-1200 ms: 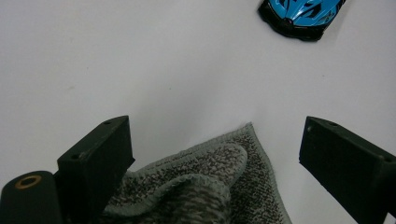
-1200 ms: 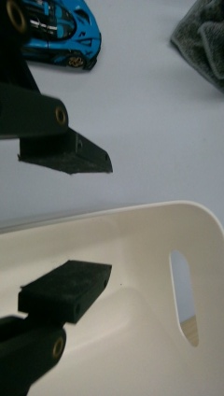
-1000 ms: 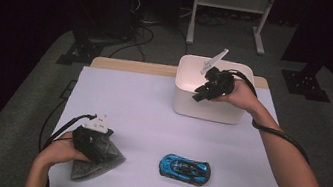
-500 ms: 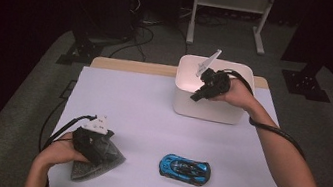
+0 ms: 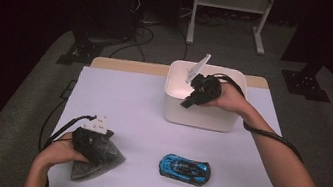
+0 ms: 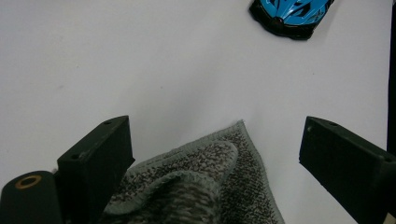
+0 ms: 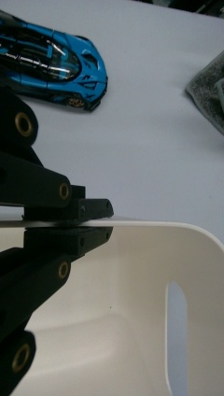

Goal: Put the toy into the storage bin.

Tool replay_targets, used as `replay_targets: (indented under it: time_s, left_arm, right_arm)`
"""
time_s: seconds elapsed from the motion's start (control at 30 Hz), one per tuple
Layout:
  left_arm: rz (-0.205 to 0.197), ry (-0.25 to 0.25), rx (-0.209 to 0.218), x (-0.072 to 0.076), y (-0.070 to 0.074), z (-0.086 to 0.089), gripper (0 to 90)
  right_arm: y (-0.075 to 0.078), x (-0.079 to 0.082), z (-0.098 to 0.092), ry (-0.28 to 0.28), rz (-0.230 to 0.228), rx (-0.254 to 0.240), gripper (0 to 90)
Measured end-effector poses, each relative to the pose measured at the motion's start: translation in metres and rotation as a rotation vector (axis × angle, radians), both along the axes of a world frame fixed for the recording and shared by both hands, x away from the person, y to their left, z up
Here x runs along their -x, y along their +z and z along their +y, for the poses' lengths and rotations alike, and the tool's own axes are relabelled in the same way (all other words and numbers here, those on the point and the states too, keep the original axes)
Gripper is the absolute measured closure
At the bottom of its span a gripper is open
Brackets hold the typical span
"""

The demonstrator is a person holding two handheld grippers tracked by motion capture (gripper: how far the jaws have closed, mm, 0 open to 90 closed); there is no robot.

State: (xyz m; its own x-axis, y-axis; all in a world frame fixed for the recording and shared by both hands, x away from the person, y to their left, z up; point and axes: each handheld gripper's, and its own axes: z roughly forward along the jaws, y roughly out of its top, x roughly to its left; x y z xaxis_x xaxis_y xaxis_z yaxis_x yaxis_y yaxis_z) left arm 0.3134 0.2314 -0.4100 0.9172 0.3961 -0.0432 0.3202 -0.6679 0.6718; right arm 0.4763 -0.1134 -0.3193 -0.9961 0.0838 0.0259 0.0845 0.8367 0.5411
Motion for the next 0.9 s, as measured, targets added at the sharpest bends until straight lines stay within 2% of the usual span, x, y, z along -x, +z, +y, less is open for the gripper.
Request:
replay_targets:
  time_s: [0.23,0.27,0.5,0.9]
  left_arm:
    - [-0.011,-0.01,0.006,0.001,0.003,-0.002,8.8]
    - [-0.01,-0.01,0.007,0.0,0.002,-0.003,8.8]
    - [-0.015,-0.021,0.004,0.001,0.004,-0.004,8.8]
    - [-0.023,-0.027,0.002,0.003,0.006,-0.006,8.8]
  right_arm:
    - [0.0,0.015,0.009,0.012,-0.006,0.005,86.4]
    - [0.001,0.02,0.01,0.009,0.005,0.0,86.5]
    - [-0.001,0.033,0.018,0.021,0.005,-0.011,86.3]
    - [0.001,0.048,0.032,0.043,0.018,-0.008,86.1]
